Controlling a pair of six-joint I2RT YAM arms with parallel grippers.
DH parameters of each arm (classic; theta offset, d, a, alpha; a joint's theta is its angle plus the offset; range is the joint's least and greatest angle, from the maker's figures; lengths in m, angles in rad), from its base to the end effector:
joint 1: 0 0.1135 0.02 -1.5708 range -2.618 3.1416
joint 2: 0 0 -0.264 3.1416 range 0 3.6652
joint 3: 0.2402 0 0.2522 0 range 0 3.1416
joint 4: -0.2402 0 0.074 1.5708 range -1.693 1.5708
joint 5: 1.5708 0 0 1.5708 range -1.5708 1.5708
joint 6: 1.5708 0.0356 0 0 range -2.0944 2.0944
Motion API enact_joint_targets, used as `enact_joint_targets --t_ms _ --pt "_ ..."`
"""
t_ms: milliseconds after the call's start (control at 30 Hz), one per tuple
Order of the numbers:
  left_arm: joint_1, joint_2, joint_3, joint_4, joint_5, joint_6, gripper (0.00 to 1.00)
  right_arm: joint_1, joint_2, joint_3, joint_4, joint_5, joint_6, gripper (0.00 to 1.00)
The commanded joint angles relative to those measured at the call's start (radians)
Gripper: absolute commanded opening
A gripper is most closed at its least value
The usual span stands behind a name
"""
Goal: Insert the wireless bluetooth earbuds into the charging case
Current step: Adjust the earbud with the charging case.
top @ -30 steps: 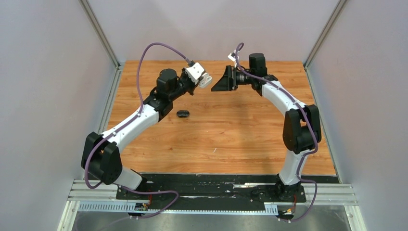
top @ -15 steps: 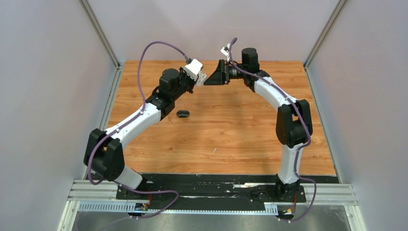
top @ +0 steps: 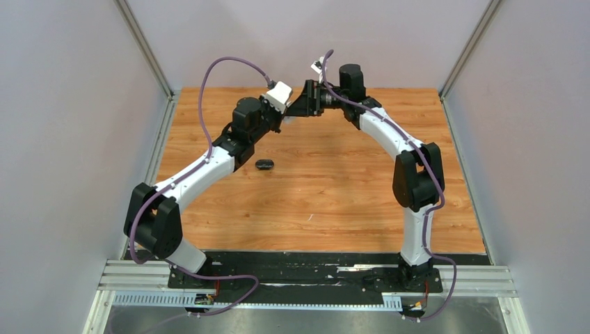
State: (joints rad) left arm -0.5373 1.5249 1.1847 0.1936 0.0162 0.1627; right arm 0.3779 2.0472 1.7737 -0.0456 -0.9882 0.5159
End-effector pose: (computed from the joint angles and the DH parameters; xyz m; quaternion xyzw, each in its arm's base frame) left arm 0.3152 -0.1885 0.3360 0.2645 0.7093 -0.1277 0.6408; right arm 0.4370 0.2055 0.3103 -0.2279 0.7310 0.5695 0.2990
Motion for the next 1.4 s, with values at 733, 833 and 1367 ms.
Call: enact_joint_targets --t_ms 733,833,1367 --pt "-0.006 -0.014 0.052 0.032 0.008 -0.077 0.0 0.03 -0.019 0.006 -0.058 0.109 -0.07 0.8" --pt "-0.007 -0.014 0.052 0.035 0.032 -0.092 0.0 0.034 -0.016 0.01 -0.101 0.154 -0.084 0.79" --pt "-0.007 -0.01 0.053 0.009 0.052 -0.075 0.0 0.016 -0.065 0.013 -0.16 0.264 -0.144 0.65"
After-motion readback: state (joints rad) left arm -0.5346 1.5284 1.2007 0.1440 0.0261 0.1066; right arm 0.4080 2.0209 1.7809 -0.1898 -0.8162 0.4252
